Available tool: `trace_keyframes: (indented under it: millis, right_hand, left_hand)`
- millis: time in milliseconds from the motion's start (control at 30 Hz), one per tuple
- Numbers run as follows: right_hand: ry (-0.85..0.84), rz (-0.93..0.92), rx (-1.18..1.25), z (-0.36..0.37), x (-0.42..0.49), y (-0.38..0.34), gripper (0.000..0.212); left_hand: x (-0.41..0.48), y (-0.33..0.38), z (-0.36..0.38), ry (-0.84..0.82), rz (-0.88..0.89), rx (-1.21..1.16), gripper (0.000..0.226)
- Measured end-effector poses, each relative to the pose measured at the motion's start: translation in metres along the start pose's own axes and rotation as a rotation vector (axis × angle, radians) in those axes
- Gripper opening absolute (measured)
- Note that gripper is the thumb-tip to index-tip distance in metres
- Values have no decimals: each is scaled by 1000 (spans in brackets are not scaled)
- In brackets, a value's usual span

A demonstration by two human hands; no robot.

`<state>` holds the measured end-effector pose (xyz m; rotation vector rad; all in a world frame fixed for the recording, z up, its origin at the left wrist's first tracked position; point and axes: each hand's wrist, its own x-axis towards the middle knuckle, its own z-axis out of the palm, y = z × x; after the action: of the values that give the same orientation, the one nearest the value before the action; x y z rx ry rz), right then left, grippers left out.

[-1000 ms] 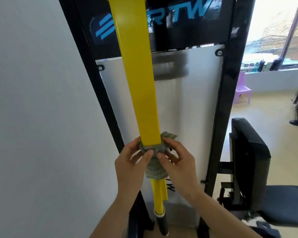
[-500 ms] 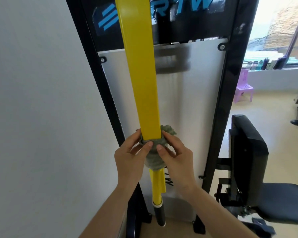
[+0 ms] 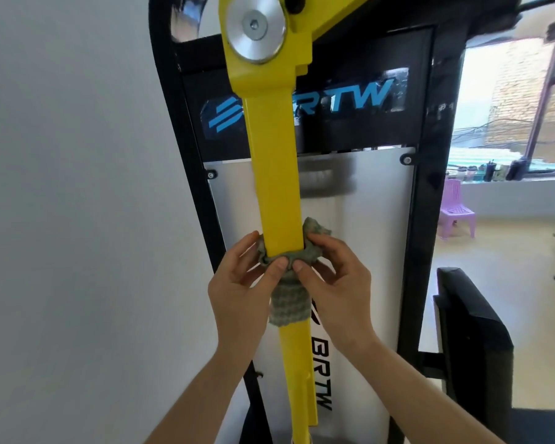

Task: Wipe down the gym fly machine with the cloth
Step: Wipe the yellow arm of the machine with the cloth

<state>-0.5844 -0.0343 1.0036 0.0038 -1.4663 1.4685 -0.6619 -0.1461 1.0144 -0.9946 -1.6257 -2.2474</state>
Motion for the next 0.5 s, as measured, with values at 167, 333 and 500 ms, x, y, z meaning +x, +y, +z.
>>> trace_keyframes:
  millis: [167, 333, 500]
  right_hand:
    - [-14, -46, -8, 8, 21, -20, 36]
    - [-12, -104, -20, 18, 47, -44, 35]
    - [6, -152, -5, 28, 69, -63, 37]
  left_hand:
    - [21, 18, 8, 8, 60, -32, 47]
    - [47, 43, 15, -9, 130, -40, 45]
    - [69, 62, 22, -22, 167, -60, 41]
